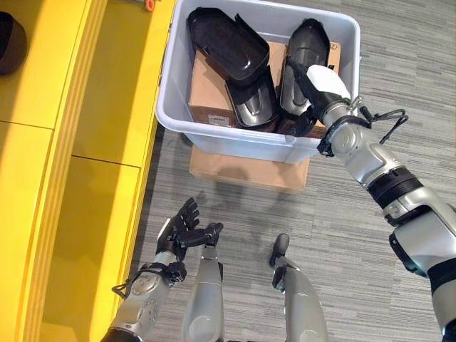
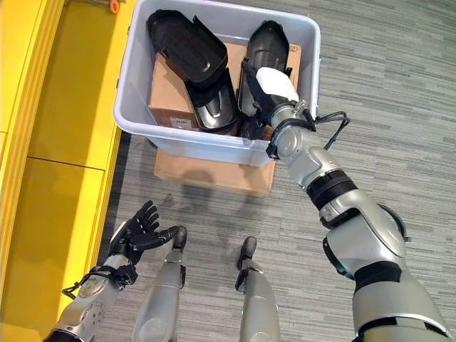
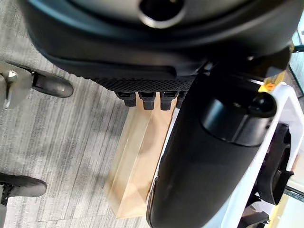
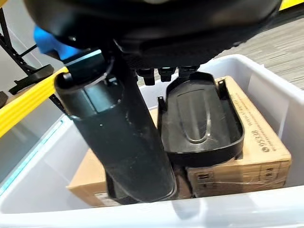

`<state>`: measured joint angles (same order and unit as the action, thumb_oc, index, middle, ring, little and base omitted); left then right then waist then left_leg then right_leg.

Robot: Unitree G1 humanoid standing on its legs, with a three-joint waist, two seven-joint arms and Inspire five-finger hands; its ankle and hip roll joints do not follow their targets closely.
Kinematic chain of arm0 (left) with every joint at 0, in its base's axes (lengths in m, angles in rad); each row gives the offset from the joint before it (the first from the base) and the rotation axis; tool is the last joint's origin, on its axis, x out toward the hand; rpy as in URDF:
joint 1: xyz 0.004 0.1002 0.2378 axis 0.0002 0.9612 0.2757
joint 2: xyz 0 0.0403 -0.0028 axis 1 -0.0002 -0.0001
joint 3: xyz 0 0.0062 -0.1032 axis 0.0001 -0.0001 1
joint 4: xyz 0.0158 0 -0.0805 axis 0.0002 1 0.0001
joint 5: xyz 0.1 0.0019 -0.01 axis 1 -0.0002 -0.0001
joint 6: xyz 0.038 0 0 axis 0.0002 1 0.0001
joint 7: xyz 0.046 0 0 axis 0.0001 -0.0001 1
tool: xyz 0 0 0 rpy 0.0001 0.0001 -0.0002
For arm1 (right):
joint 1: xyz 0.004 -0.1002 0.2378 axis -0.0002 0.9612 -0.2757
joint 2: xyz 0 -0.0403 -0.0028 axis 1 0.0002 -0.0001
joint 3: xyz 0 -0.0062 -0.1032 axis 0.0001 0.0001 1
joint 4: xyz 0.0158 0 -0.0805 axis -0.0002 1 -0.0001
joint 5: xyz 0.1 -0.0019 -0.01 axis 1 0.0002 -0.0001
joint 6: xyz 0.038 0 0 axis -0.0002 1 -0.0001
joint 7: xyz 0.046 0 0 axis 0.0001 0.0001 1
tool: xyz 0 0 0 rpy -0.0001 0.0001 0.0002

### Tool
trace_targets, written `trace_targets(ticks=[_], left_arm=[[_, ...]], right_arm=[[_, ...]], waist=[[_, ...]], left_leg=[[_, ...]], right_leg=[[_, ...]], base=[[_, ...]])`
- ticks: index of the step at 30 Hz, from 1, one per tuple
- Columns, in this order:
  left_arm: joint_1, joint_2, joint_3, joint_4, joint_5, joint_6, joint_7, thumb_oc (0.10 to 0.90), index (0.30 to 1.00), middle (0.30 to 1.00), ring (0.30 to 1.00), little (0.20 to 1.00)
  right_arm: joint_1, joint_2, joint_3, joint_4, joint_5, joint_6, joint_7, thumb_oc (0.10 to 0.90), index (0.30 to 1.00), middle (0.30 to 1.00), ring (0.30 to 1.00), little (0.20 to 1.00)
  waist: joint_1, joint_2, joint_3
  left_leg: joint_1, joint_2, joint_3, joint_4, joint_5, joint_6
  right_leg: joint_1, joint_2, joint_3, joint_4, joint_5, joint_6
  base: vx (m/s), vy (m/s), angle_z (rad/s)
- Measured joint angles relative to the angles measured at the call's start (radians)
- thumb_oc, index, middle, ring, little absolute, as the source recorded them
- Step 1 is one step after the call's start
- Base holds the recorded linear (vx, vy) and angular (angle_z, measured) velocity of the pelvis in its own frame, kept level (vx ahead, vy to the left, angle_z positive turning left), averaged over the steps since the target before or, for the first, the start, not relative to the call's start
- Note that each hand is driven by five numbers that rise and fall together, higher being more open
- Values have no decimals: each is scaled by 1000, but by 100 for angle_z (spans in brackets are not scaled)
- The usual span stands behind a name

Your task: Move parts from the plastic box to the shelf.

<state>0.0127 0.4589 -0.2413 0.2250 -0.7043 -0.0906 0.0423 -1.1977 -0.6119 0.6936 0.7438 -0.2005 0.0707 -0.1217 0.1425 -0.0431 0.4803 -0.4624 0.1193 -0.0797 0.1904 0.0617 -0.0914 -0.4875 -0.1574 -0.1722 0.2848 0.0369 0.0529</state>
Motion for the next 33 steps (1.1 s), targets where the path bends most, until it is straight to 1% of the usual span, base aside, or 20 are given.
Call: trace_targets(ticks=[3, 4, 11, 14, 20, 24, 33], left_arm=[[-2, 0, 0, 0, 0, -1, 10, 900, 1000, 1000, 1000, 1000], [-3, 0, 1, 0, 0, -1, 19, 900, 1000, 1000, 1000, 1000], [-15, -2, 1, 0, -1, -1, 19, 900, 1000, 1000, 1000, 1000], [-19, -2, 1, 0, -1, -2, 19, 900, 1000, 1000, 1000, 1000], [-21, -2, 1, 0, -1, -2, 20, 900, 1000, 1000, 1000, 1000], [-21, -2, 1, 0, -36, -2, 20, 900, 1000, 1000, 1000, 1000], [-21, -2, -1, 0, -37, -4, 25, 900, 1000, 1000, 1000, 1000]], right_arm=[[-10, -17, 0, -8, -16, -3, -2, 900, 1000, 1000, 1000, 1000], [-14, -35, 0, -41, -16, 0, -2, 900, 1000, 1000, 1000, 1000], [-27, -38, 0, -44, -15, -2, -15, 900, 1000, 1000, 1000, 1000], [-27, -38, 0, -44, -15, -2, -17, 900, 1000, 1000, 1000, 1000], [-27, -38, 0, -44, -14, -2, -20, 900, 1000, 1000, 1000, 1000], [-28, -38, 0, -44, -14, -2, -20, 900, 1000, 1000, 1000, 1000], [-30, -38, 0, -44, -13, -2, -21, 900, 1000, 1000, 1000, 1000]], waist=[[0, 0, 10], [-1, 1, 16], [0, 2, 17], [0, 2, 17], [0, 2, 17], [0, 2, 17], [0, 2, 17]], left_leg=[[-12, 0, 1, 1, 1, -1], [-15, 0, 1, 1, 4, -6], [-15, -1, -1, 1, 3, -6], [-15, -1, -1, 2, 0, -1], [-15, -1, -2, 4, 0, 0], [-17, -2, -2, 9, 0, -1], [-24, -4, -8, 23, -4, 2]], right_leg=[[-15, 0, 1, 3, 0, -1], [-21, 0, 2, 10, -4, -3], [-27, -3, 1, 30, -17, -5], [-29, -3, 1, 33, -17, -5], [-29, -4, 1, 34, -17, -6], [-29, -4, 1, 36, -17, -6], [-30, -5, 0, 44, -18, -6]], base=[[12, -4, -1], [51, -16, -2], [6, -3, 1], [0, 0, 0], [0, 0, 0], [0, 0, 0], [0, 0, 0]])
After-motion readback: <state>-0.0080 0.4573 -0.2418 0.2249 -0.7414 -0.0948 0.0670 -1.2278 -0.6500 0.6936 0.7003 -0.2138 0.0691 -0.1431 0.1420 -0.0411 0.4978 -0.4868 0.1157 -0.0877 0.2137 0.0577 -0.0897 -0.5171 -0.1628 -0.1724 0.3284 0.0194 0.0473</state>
